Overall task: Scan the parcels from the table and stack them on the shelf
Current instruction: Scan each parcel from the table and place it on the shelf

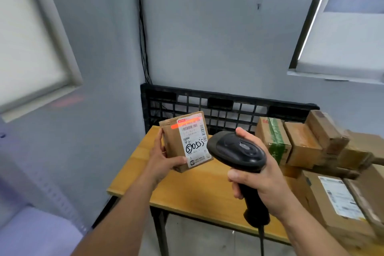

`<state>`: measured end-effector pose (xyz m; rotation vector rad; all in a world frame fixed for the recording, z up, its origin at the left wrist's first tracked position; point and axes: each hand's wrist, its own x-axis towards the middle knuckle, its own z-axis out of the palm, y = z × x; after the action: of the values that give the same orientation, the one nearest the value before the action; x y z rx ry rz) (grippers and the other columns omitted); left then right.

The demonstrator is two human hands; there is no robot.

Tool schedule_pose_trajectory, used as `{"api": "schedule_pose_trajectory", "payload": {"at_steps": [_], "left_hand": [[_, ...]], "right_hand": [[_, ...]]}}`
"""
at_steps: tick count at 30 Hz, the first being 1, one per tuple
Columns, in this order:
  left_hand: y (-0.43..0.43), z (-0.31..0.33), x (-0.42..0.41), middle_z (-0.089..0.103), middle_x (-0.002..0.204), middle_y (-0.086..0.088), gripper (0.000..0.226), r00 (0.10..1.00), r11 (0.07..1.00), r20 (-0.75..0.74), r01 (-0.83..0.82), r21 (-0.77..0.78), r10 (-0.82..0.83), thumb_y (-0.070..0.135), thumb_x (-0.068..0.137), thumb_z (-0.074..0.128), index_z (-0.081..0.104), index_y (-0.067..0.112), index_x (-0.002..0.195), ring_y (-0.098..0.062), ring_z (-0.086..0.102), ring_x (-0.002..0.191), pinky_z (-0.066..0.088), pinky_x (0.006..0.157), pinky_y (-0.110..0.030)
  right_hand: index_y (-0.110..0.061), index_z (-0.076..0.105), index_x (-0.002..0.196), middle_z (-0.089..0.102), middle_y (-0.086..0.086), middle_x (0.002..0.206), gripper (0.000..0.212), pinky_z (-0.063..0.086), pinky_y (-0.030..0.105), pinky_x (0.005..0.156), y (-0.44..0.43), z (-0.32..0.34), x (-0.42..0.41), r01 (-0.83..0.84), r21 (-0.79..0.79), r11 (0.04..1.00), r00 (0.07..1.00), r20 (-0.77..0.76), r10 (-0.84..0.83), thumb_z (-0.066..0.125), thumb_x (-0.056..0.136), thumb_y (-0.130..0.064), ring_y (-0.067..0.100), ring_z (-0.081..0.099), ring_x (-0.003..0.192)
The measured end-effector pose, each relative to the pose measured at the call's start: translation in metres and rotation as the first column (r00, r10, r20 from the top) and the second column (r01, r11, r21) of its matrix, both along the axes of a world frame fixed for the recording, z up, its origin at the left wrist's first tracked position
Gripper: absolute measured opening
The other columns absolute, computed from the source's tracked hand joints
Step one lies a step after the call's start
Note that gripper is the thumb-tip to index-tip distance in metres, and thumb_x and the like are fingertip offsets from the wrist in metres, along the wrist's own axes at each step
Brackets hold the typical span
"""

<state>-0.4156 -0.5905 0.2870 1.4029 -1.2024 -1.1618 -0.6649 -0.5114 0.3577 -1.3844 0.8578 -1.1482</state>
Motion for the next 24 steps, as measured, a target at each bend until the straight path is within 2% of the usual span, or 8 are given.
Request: {"api": "schedule_pose_trajectory", "payload": {"at_steps": [5,9,13,16,20,22,24], "left_hand": [[0.053,0.005,-0.008,0.046,0.136,-0.009,0.121,0.998,0.998,0.021,-0.063,-0.010,0.063,0.005,0.065,0.086,0.010,0.050,0.148,-0.029,0.051,0.121,0.055,0.089,-0.050],[0.095,0.011,-0.014,0.043,0.141,-0.010,0.122,0.992,0.993,0.053,-0.113,-0.029,0.114,0.009,0.063,0.088,0.010,0.053,0.147,-0.030,0.051,0.123,0.050,0.095,-0.056],[0.138,0.018,-0.016,0.038,0.146,-0.008,0.127,0.982,0.984,0.064,-0.174,-0.034,0.176,0.019,0.055,0.091,0.010,0.050,0.148,-0.030,0.048,0.127,0.047,0.100,-0.053],[0.173,0.023,-0.013,0.040,0.144,-0.010,0.131,0.971,0.974,0.071,-0.224,-0.043,0.226,0.032,0.042,0.089,0.010,0.058,0.144,-0.030,0.050,0.125,0.054,0.090,-0.052],[0.219,0.031,0.003,0.042,0.138,-0.011,0.129,0.939,0.942,0.075,-0.331,-0.062,0.335,0.031,0.043,0.088,0.013,0.054,0.145,-0.028,0.054,0.119,0.058,0.073,-0.034],[0.242,0.040,0.013,0.047,0.132,-0.012,0.125,0.923,0.924,0.065,-0.374,-0.079,0.379,0.024,0.050,0.091,0.016,0.047,0.147,-0.026,0.058,0.115,0.057,0.071,-0.030],[0.262,0.052,0.022,0.052,0.126,-0.012,0.111,0.902,0.902,0.064,-0.421,-0.100,0.428,0.006,0.066,0.086,0.018,0.039,0.148,-0.023,0.061,0.109,0.056,0.065,-0.024]], "right_hand": [[-0.041,0.042,0.140,0.071,0.019,0.090,0.097,0.049,0.037,0.047,0.046,-0.002,-0.016,-0.048,0.016,0.999,0.999,0.020,0.047,0.087,0.057,-0.019,0.031,0.056,0.048],[-0.041,0.045,0.139,0.070,0.018,0.101,0.100,0.051,0.036,0.046,0.075,-0.001,-0.026,-0.095,0.012,0.995,0.994,0.051,0.094,0.094,0.053,-0.027,0.032,0.057,0.048],[-0.043,0.046,0.138,0.070,0.015,0.103,0.102,0.051,0.038,0.048,0.100,-0.003,-0.031,-0.139,0.015,0.990,0.989,0.045,0.139,0.095,0.050,-0.029,0.032,0.058,0.051],[-0.044,0.044,0.139,0.069,0.014,0.108,0.098,0.053,0.039,0.050,0.114,-0.003,-0.029,-0.148,-0.008,0.989,0.989,0.005,0.148,0.090,0.056,-0.020,0.033,0.060,0.054],[-0.044,0.042,0.140,0.069,0.014,0.101,0.095,0.053,0.037,0.047,0.125,0.002,-0.014,-0.208,-0.088,0.974,0.978,-0.005,0.209,0.083,0.061,-0.010,0.034,0.060,0.051],[-0.045,0.042,0.138,0.070,0.015,0.097,0.094,0.052,0.037,0.046,0.131,0.006,-0.004,-0.253,-0.112,0.961,0.967,0.009,0.256,0.084,0.062,-0.013,0.032,0.060,0.050],[-0.045,0.041,0.138,0.071,0.014,0.097,0.093,0.053,0.038,0.045,0.137,0.011,0.006,-0.295,-0.130,0.947,0.954,0.008,0.299,0.085,0.061,-0.015,0.032,0.060,0.050]]}}
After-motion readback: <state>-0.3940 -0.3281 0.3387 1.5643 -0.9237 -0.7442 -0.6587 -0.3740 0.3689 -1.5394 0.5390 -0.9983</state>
